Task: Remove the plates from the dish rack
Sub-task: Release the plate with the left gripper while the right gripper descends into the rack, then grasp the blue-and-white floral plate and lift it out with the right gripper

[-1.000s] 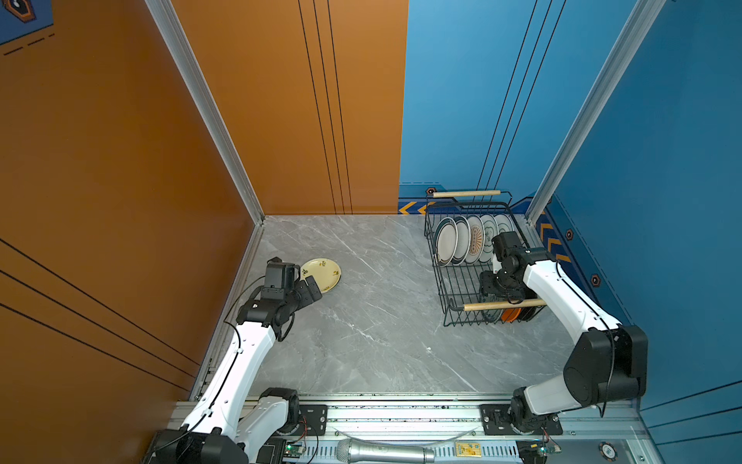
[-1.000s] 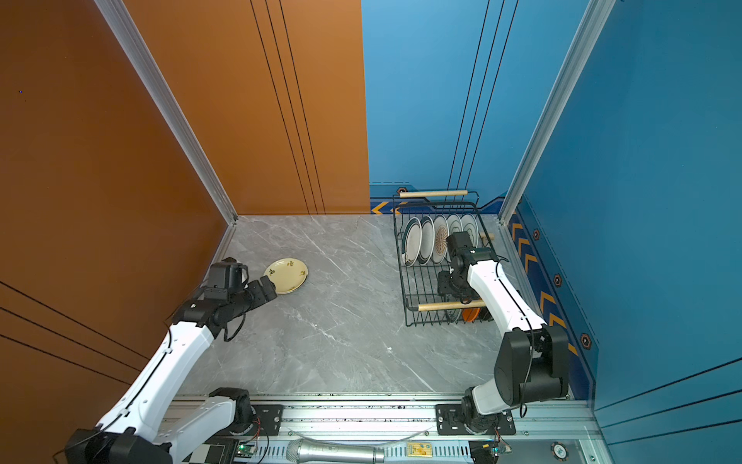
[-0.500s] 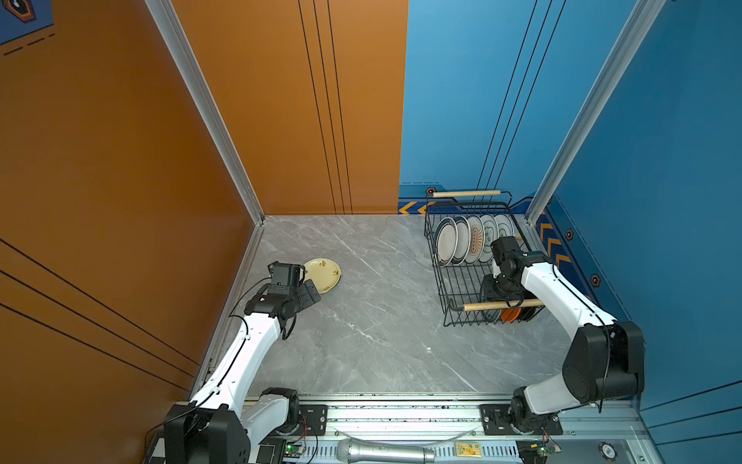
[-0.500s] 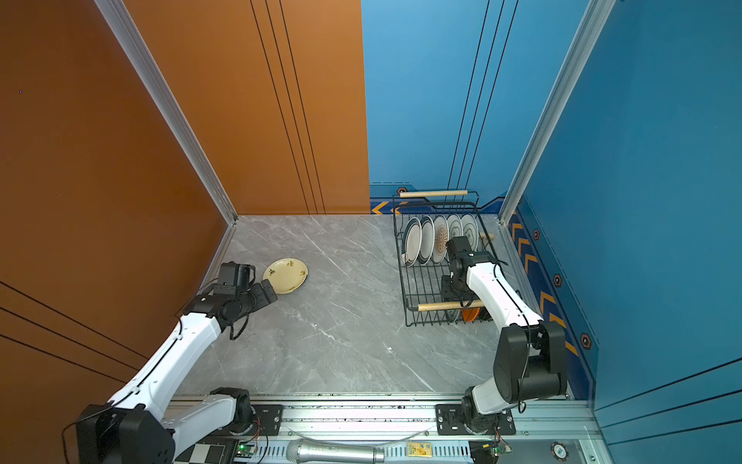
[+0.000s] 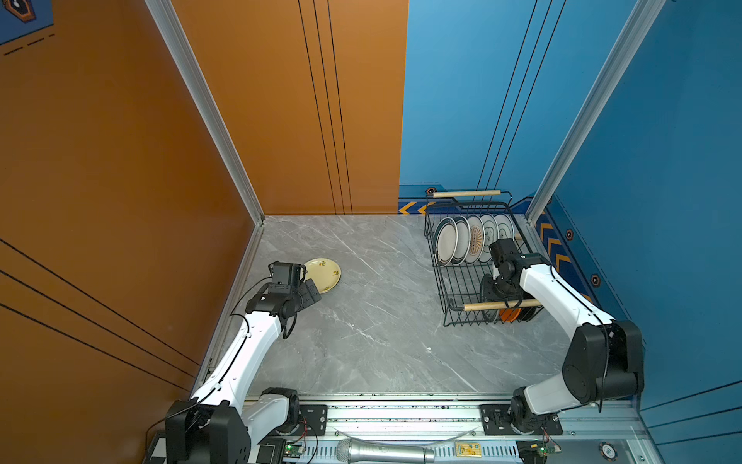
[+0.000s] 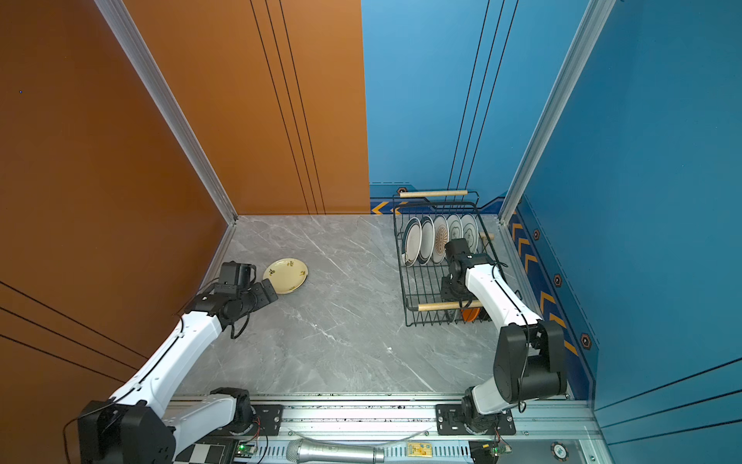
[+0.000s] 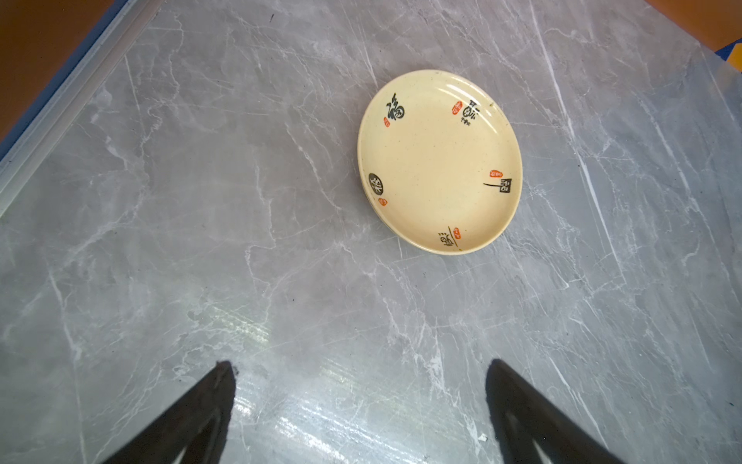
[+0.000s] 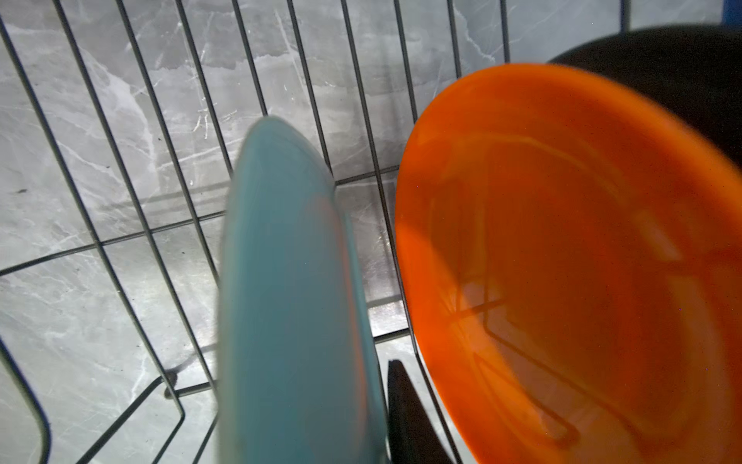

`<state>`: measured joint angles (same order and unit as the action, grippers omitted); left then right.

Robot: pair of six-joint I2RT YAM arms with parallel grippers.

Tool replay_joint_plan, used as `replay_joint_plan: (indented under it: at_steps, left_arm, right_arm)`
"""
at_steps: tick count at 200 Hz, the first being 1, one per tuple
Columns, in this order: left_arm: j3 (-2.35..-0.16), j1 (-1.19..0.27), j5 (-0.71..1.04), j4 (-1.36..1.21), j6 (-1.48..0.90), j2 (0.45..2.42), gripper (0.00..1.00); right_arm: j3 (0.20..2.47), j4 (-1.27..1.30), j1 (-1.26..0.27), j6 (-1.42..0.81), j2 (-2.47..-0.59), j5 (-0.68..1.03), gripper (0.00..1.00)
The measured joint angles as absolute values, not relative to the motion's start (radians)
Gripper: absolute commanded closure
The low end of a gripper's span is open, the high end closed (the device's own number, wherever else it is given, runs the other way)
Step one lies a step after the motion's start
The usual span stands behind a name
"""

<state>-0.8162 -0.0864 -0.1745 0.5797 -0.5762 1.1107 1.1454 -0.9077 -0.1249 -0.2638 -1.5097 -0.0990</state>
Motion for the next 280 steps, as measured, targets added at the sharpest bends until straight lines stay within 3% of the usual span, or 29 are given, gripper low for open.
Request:
replay_joint_plan:
  at_steps: [50,117,162,213,249,280]
  left_arm:
    - [-0.816,-0.089,-0.183,0.577,-0.582,1.132,0.02]
    - [-0.824,-0.112,-0.190,0.576,-0.596,1.140,0.02]
    - [-0.825,-0.159,-0.224,0.567,-0.628,1.147,0.02]
    - [-0.818,-0.172,-0.225,0.512,-0.614,1.108,0.02]
    - [-0.814,-0.177,-0.224,0.475,-0.550,1.033,0.02]
    - [-0.823,-0.177,-0.206,0.470,-0.524,1.025,0.02]
  right_arm:
    - [1.141,-0.905,-0.125,-0.260,-1.509,-0.130,0.93]
    - [1.147,-0.907,-0.130,-0.259,-1.507,-0.132,0.96]
    - [1.287,-0.935,-0.155,-0.258,-1.501,-0.165,0.98]
    - [1.450,-0.947,-0.238,-0.215,-1.414,-0.354,0.97]
    - [1.437,-0.751,-0.290,-0.188,-1.281,-0.443,1.00]
    - [1.379,-0.548,-0.282,-0.272,-1.196,-0.379,1.00]
